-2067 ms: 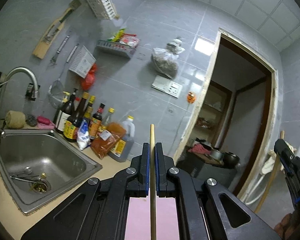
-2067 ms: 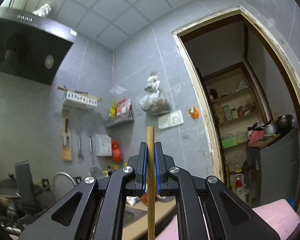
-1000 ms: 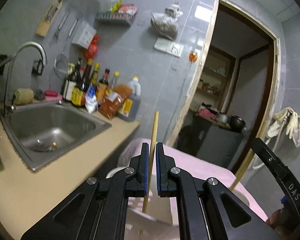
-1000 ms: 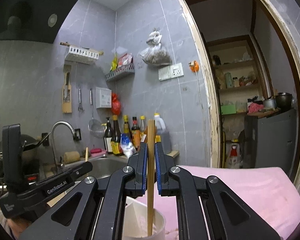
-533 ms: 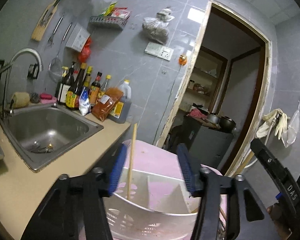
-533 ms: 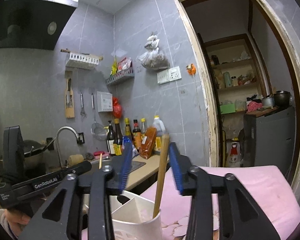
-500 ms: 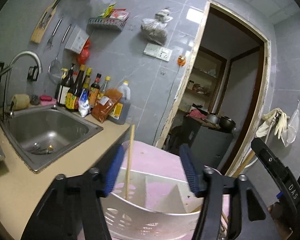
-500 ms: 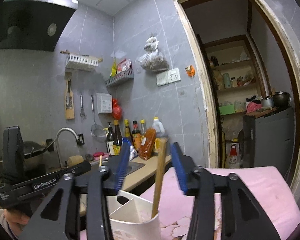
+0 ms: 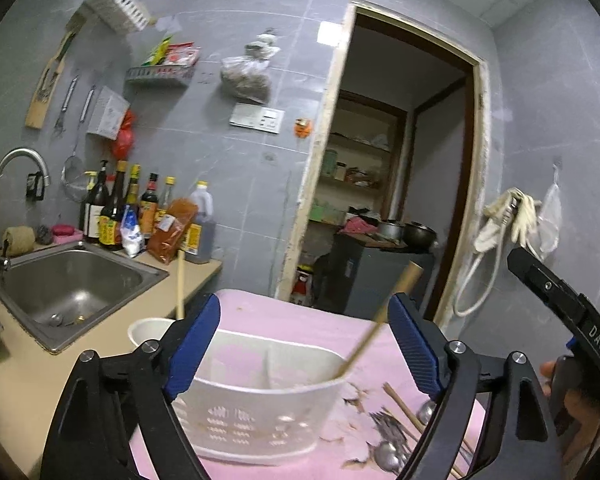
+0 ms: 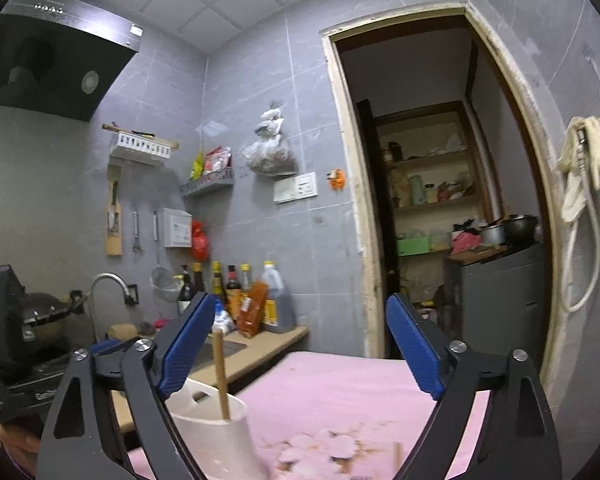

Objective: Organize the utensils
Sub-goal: 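Open the right gripper to drop the chopstick into the caddy, then lower the right gripper onto another wooden chopstick and close on it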

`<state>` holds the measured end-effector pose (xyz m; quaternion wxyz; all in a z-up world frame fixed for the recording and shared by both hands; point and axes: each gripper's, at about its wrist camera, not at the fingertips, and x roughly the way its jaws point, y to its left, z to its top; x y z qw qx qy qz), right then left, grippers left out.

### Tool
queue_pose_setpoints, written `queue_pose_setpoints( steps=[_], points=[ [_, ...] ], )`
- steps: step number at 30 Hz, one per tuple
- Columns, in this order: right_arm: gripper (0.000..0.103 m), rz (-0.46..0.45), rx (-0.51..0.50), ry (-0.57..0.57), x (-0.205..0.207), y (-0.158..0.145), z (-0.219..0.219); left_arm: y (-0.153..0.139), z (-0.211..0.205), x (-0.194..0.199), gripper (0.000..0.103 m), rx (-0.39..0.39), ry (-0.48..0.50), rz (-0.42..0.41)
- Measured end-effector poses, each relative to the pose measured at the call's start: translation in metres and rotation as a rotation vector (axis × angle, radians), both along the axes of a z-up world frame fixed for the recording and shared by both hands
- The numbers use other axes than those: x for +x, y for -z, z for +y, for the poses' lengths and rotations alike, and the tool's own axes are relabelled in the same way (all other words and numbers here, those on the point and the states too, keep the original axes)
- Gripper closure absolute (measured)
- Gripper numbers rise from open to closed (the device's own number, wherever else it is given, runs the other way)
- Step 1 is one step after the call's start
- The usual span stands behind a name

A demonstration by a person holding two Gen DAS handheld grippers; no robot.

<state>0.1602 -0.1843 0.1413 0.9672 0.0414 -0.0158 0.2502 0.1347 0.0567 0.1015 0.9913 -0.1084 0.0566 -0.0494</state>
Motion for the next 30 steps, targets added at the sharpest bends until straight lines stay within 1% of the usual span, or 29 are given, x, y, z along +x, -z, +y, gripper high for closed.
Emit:
queue_pose_setpoints(
  steps=[5,9,12,15,17,19,22,24,27,28,29,30],
  points=[
    [0.006,0.013,-0.027,0.061,-0.012,0.010,-0.029,0.009,-0.028,-0.005,0.017,0.052,0.043,0.018],
    [0.002,0.042,-0.045,0.102,-0.019,0.022,-0.051,0.020,-0.047,-0.002,0.017,0.087,0.094,0.066],
    [0.000,0.086,-0.070,0.128,-0.019,0.035,-0.066,0.030,-0.057,0.000,0.017,0.109,0.126,0.113],
    [0.000,0.140,-0.093,0.143,-0.014,0.048,-0.076,0.043,-0.065,0.008,0.017,0.119,0.158,0.196],
    [0.000,0.200,-0.132,0.163,-0.008,0.059,-0.081,0.053,-0.071,0.014,0.017,0.120,0.182,0.252],
    [0.000,0.240,-0.161,0.177,-0.005,0.069,-0.085,0.061,-0.076,0.020,0.017,0.131,0.191,0.303],
    [0.000,0.348,-0.226,0.226,0.010,0.085,-0.089,0.070,-0.084,0.028,0.017,0.151,0.207,0.365],
    [0.000,0.421,-0.244,0.234,0.020,0.095,-0.092,0.074,-0.088,0.033,0.017,0.159,0.215,0.401],
    [0.004,0.505,-0.267,0.236,0.033,0.107,-0.095,0.082,-0.092,0.041,0.018,0.169,0.240,0.450],
    [0.008,0.529,-0.278,0.232,0.037,0.111,-0.095,0.084,-0.093,0.043,0.018,0.171,0.247,0.463],
    [0.015,0.549,-0.290,0.232,0.040,0.115,-0.094,0.087,-0.094,0.046,0.018,0.175,0.257,0.481],
    [0.019,0.578,-0.307,0.229,0.045,0.119,-0.093,0.090,-0.096,0.050,0.019,0.178,0.269,0.502]
  ],
)
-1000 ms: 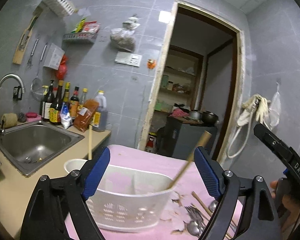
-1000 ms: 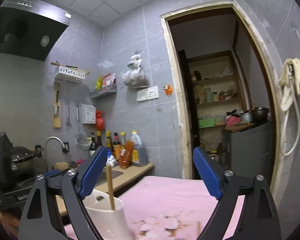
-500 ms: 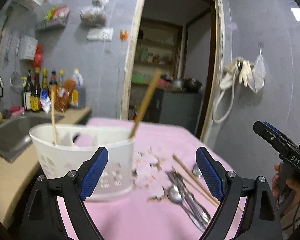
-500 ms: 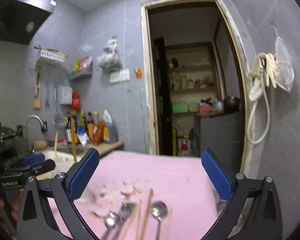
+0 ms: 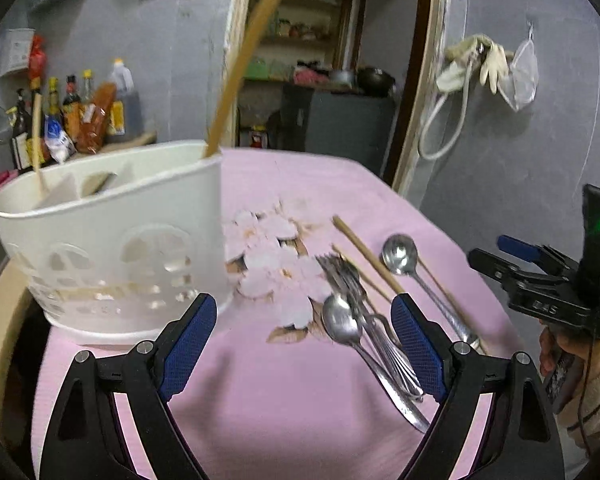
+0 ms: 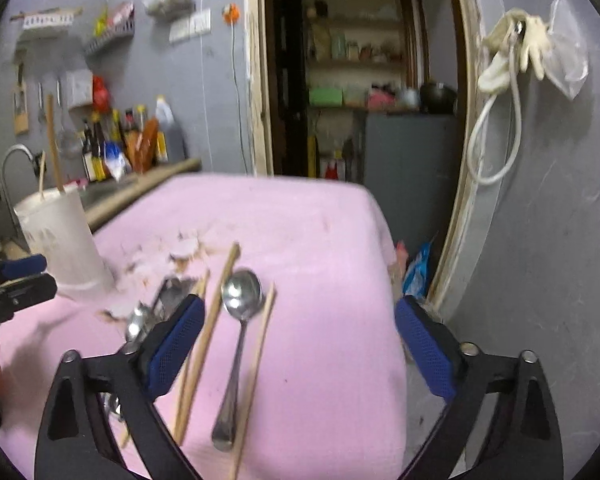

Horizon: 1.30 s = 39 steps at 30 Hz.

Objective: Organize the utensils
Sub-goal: 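Lower the right gripper onto another wooden chopstick and close on it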

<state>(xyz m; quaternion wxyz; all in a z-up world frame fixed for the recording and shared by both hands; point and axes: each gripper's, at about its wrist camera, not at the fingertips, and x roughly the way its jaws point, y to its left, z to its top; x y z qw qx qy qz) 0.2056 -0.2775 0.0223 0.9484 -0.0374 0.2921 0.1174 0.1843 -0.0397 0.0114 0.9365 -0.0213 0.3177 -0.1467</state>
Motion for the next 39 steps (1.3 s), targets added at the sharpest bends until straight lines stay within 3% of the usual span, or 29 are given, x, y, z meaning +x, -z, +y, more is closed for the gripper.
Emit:
queue_pose_setpoints(
  steps=[2,5,10,14,20,30,35,37,39],
  points=[
    [0.034,0.043,-0.002,-0.014,0.006,0.008,-0.001,0.007,-0.003,0.008,0.028,0.002,0.022,0.045],
    [0.049,0.106,-0.010,-0.038,0.013,0.015,0.003,0.017,-0.005,0.020,0.041,0.002,0.047,0.119],
    [0.067,0.177,-0.021,-0.078,0.022,0.023,0.007,0.029,-0.009,0.038,0.057,-0.014,0.077,0.217],
    [0.071,0.211,-0.029,-0.100,0.027,0.025,0.010,0.035,-0.014,0.050,0.064,-0.007,0.095,0.270],
    [0.080,0.239,-0.063,-0.107,0.035,0.026,0.017,0.037,-0.016,0.065,0.071,0.016,0.098,0.278],
    [0.084,0.289,-0.094,-0.106,0.058,0.025,0.025,0.042,-0.013,0.076,0.072,-0.040,0.140,0.308],
    [0.085,0.308,-0.102,-0.111,0.065,0.027,0.030,0.042,-0.011,0.081,0.087,-0.061,0.138,0.322],
    [0.089,0.315,-0.091,-0.115,0.065,0.026,0.030,0.045,-0.011,0.082,0.096,-0.086,0.167,0.357],
    [0.093,0.320,-0.076,-0.118,0.065,0.026,0.029,0.045,-0.010,0.083,0.097,-0.096,0.169,0.360]
  ],
)
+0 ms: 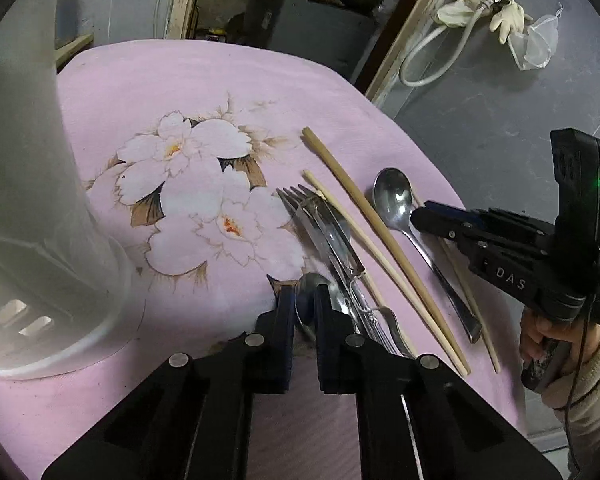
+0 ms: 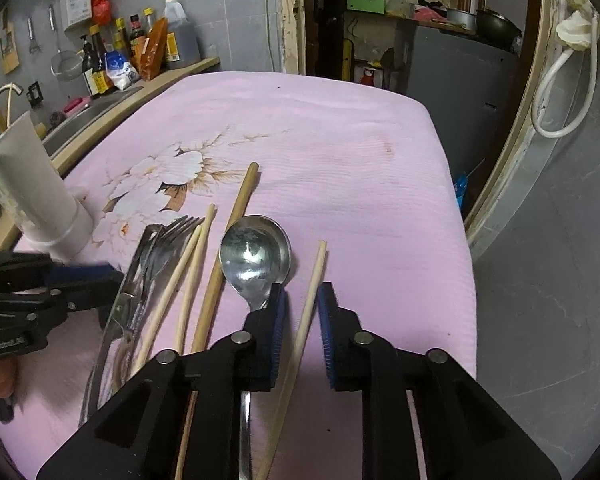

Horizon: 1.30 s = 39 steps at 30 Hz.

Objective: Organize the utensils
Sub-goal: 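Lower the right gripper onto another wooden chopstick and close on it, then lift the chopstick with the right gripper and carry it over the caddy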

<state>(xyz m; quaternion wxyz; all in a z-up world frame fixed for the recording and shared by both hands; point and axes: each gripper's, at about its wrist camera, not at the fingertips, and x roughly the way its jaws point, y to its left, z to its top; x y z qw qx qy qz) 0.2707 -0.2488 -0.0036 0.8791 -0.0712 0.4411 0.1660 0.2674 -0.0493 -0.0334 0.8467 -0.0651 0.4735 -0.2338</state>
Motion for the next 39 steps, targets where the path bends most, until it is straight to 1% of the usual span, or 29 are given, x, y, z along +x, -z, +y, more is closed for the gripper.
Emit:
queue_pose_setpoints(
  steps=[5,10,13,17,18,21,22,25,26,29,34,35,37,39],
  points=[
    [0.099,-0.007,0.013,0.005,-0.003,-0.002,0.000,-0.005,0.004,-0.004,0.101,-0.019,-0.002,-0.012],
    [0.100,-0.028,0.076,0.022,-0.013,-0.006,-0.007,-0.015,0.003,-0.019,0.103,0.004,-0.002,-0.089],
    [0.100,-0.070,0.110,0.029,-0.025,-0.011,-0.011,-0.021,0.005,-0.025,0.103,0.002,-0.014,-0.131],
    [0.100,-0.102,0.159,0.037,-0.034,-0.017,-0.013,-0.031,0.010,-0.035,0.103,0.012,-0.050,-0.201],
    [0.100,-0.117,0.172,0.036,-0.036,-0.019,-0.013,-0.035,0.012,-0.040,0.103,0.015,-0.061,-0.233],
    [0.100,-0.197,0.205,0.026,-0.050,-0.032,-0.011,-0.047,0.010,-0.056,0.103,0.037,-0.101,-0.336],
    [0.100,-0.249,0.228,0.017,-0.058,-0.039,-0.010,-0.051,0.009,-0.061,0.103,0.045,-0.115,-0.374],
    [0.100,-0.379,0.244,0.008,-0.078,-0.049,-0.001,-0.060,0.005,-0.076,0.103,0.073,-0.151,-0.490],
    [0.100,-0.417,0.249,0.006,-0.084,-0.051,0.003,-0.065,0.004,-0.083,0.103,0.084,-0.165,-0.538],
    [0.100,-0.518,0.288,0.007,-0.098,-0.059,0.011,-0.071,0.001,-0.096,0.103,0.096,-0.198,-0.637],
    [0.100,-0.698,0.335,-0.005,-0.116,-0.076,0.028,-0.086,0.005,-0.108,0.103,0.109,-0.241,-0.733],
    [0.100,-0.745,0.351,-0.012,-0.120,-0.082,0.034,-0.090,0.009,-0.112,0.103,0.114,-0.251,-0.752],
    [0.100,-0.807,0.382,-0.027,-0.125,-0.092,0.042,-0.100,0.016,-0.118,0.103,0.121,-0.269,-0.787],
    [0.100,-0.845,0.409,-0.044,-0.128,-0.101,0.049,-0.109,0.027,-0.124,0.103,0.126,-0.291,-0.818]
  ],
)
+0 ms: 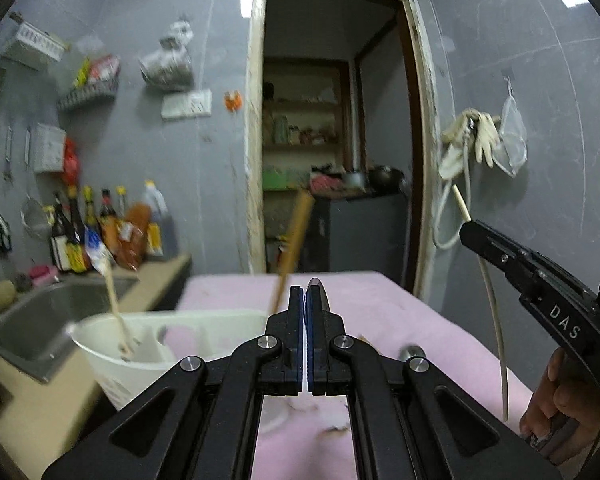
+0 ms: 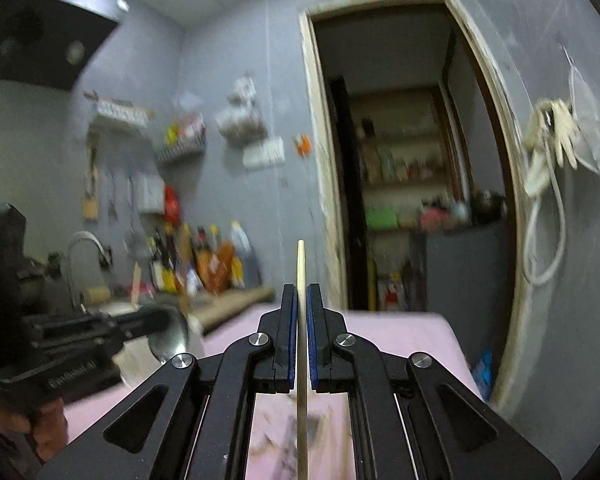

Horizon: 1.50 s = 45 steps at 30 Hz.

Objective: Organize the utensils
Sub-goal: 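Lift the chopstick with the right gripper and carry it over the caddy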

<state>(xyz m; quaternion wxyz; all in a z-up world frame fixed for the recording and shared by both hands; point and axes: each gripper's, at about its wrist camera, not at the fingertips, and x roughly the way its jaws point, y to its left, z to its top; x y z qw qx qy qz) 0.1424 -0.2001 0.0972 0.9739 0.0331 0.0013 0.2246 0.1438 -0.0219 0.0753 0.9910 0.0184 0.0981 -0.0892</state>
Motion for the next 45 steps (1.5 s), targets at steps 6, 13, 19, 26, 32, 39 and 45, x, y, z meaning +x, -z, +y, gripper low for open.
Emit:
queue_pose_setpoints(
  steps=[6,13,19,26,32,39,45],
  points=[
    [0.100,-0.097,0.064,-0.078,0.005,-0.030,0.035,-0.029,0.038,-0.011,0.103,-0.001,-0.074,-0.082],
    [0.100,-0.166,0.118,-0.162,0.015,-0.052,0.079,-0.061,0.090,-0.016,0.103,0.003,-0.187,-0.154],
    [0.100,-0.209,0.188,-0.227,0.031,-0.063,0.108,-0.073,0.133,-0.009,0.103,0.004,-0.313,-0.184],
    [0.100,-0.232,0.246,-0.230,0.050,-0.057,0.129,-0.053,0.158,0.008,0.103,0.039,-0.442,-0.184],
    [0.100,-0.210,0.231,-0.173,0.061,-0.041,0.133,-0.028,0.160,0.029,0.103,0.070,-0.488,-0.174],
    [0.100,-0.217,0.205,-0.136,0.067,-0.033,0.138,-0.004,0.158,0.045,0.103,0.082,-0.525,-0.165],
    [0.100,-0.254,0.153,-0.125,0.063,-0.031,0.145,0.005,0.159,0.053,0.103,0.061,-0.529,-0.129]
  ],
)
